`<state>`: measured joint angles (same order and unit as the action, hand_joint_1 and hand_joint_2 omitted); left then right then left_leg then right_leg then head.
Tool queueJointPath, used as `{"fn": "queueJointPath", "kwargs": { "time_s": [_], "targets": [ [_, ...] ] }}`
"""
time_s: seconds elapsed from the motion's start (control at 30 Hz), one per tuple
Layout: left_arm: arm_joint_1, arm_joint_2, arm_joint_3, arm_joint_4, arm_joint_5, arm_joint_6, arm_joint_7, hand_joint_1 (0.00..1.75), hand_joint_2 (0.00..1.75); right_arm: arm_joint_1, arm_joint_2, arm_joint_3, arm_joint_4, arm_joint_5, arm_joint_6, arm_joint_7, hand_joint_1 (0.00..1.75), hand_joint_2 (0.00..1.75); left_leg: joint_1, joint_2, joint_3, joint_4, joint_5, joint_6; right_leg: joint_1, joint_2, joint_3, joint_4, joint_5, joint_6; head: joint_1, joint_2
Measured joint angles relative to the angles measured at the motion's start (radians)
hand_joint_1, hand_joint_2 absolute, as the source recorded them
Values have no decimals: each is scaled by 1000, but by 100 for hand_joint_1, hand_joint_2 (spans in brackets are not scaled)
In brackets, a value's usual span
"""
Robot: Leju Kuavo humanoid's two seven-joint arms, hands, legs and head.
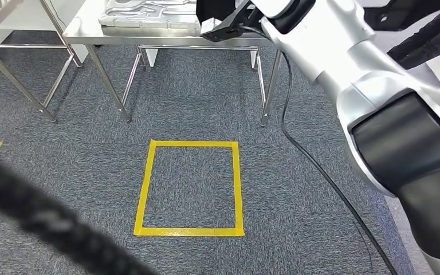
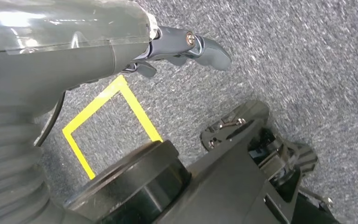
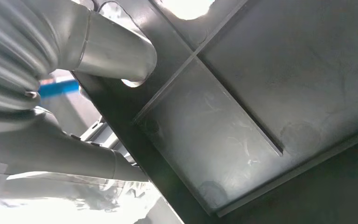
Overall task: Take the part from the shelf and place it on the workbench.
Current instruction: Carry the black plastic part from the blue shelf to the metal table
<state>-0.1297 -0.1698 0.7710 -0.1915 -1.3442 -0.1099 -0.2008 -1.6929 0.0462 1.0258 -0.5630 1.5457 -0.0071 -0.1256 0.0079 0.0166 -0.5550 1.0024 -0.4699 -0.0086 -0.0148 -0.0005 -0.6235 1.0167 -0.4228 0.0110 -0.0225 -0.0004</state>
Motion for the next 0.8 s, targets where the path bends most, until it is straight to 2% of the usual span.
{"fn": "queueJointPath", "kwargs": {
  "time_s": [0.17, 0.33, 0.4, 0.47, 0.53, 0.6, 0.63, 0.67, 0.7, 0.73, 0.8],
  "targets": [
    [-1, 0, -6, 0, -1, -6, 4, 0, 175, -23, 4, 50, 28, 0, -5, -3, 175, 175, 0, 0, -2, 5, -2, 3, -1, 0, 0, 0, 1, 2, 0, 0],
    [-2, 1, -7, 0, -1, -6, 7, 0, 175, -29, 7, 74, 44, 0, -6, -4, 175, 175, -1, 0, -7, 14, -5, 10, -1, 0, 0, -1, 4, 8, 0, 0],
    [-3, 1, -7, 0, 0, -7, 10, 0, 175, -33, 8, 82, 48, 0, -6, -7, 175, 175, -1, 0, -10, 10, -7, 18, -1, 0, 1, 2, 9, 14, 0, 0],
    [-4, 0, -8, 0, 1, -10, 11, 0, 175, -38, 8, 88, 53, 0, -7, -11, 175, 175, 3, 1, 0, 0, -11, 31, -2, 0, -5, 19, 10, 22, 0, 0],
    [-5, -1, -8, 0, 5, -14, 11, 0, 175, -46, 8, 95, 59, 0, -7, -12, 175, 175, 7, 3, 15, -7, -16, 40, -4, 1, -37, 79, -14, 27, 0, 0],
    [-5, -2, -8, 0, 10, -17, 10, 0, 175, -53, 8, 105, 65, 0, -8, -13, 175, 175, 8, 5, 27, -7, -23, 40, -8, 1, -109, 201, -58, 34, 0, 0],
    [-5, -3, -8, 0, 14, -18, 9, 0, 175, -53, 7, 110, 68, 0, -8, -15, 175, 175, 9, 5, 35, -7, -29, 39, -10, 1, -146, 257, -71, 37, 0, 0],
    [-4, -4, -8, 0, 17, -18, 7, 0, 175, -53, 7, 114, 72, 0, -8, -17, 175, 175, 11, 5, 46, -7, -37, 36, -12, 1, -172, 285, -69, 39, 0, 0],
    [-3, -4, -8, 0, 20, -19, 5, 0, 175, -52, 7, 118, 75, 0, -7, -19, 175, 175, 14, 4, 60, -7, -47, 31, -15, 0, -179, 274, -51, 39, 0, 0],
    [0, -4, -8, 0, 23, -18, 4, 0, 175, -53, 7, 121, 79, 0, -7, -21, 175, 175, 17, 3, 76, -7, -58, 26, -17, -2, -170, 227, -21, 39, 0, 0],
    [3, -5, -8, 0, 29, -17, 2, 0, 175, -52, 5, 126, 86, 0, -8, -21, 175, 175, 22, 4, 107, -7, -86, 12, -16, -13, -131, 88, 61, 39, 0, 0]
  ]
}}
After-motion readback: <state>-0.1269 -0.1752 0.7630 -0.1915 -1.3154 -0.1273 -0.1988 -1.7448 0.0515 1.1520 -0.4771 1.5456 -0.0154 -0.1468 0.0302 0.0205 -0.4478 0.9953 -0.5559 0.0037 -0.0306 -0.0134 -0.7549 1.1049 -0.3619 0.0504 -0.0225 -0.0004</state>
